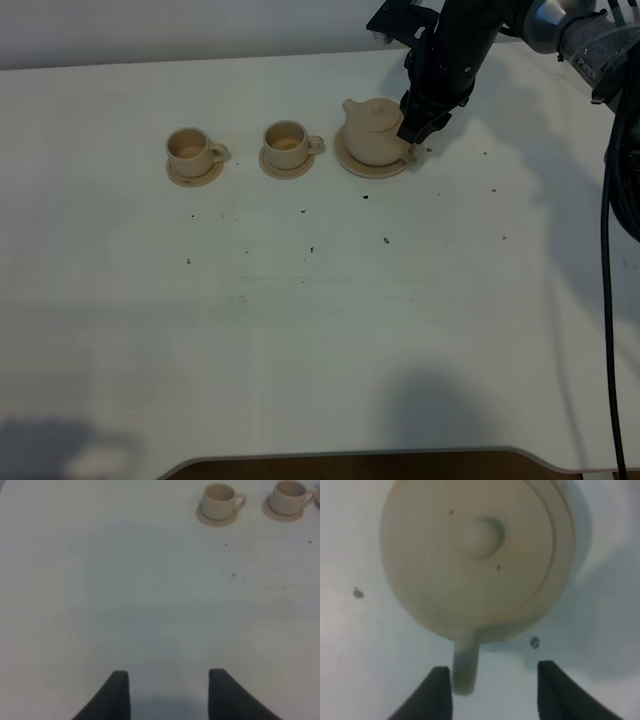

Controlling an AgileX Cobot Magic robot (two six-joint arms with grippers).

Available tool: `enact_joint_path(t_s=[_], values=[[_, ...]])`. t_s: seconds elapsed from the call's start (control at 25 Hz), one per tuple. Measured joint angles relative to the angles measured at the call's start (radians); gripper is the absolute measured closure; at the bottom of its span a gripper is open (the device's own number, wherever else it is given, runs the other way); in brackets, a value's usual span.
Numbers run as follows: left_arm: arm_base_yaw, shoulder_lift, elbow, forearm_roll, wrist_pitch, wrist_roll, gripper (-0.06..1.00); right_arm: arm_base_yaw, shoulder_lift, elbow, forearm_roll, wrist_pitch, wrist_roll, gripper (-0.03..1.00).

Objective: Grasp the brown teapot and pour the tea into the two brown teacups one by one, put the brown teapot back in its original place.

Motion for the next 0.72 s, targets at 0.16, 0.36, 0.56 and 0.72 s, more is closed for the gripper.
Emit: enact_joint_path(t_s=[0.16,0.36,0.56,0.72], values=[[0.000,0.000,0.000,0.000,0.000,0.000,0.58,0.001,0.013,-0.005,0.018,0.002,0.002,0.56],[0.000,0.000,0.000,0.000,0.000,0.000,0.58,0.001,0.015,-0.005,0.028,0.002,0.002,0.56],[0.000,0.000,0.000,0.000,0.000,0.000,0.58,0.001,0.020,-0.005,0.029,0.001,0.003,0.57],[0.000,0.000,0.000,0.000,0.000,0.000,0.58,0.001,0.035,-0.007,0.028,0.001,0.003,0.57]])
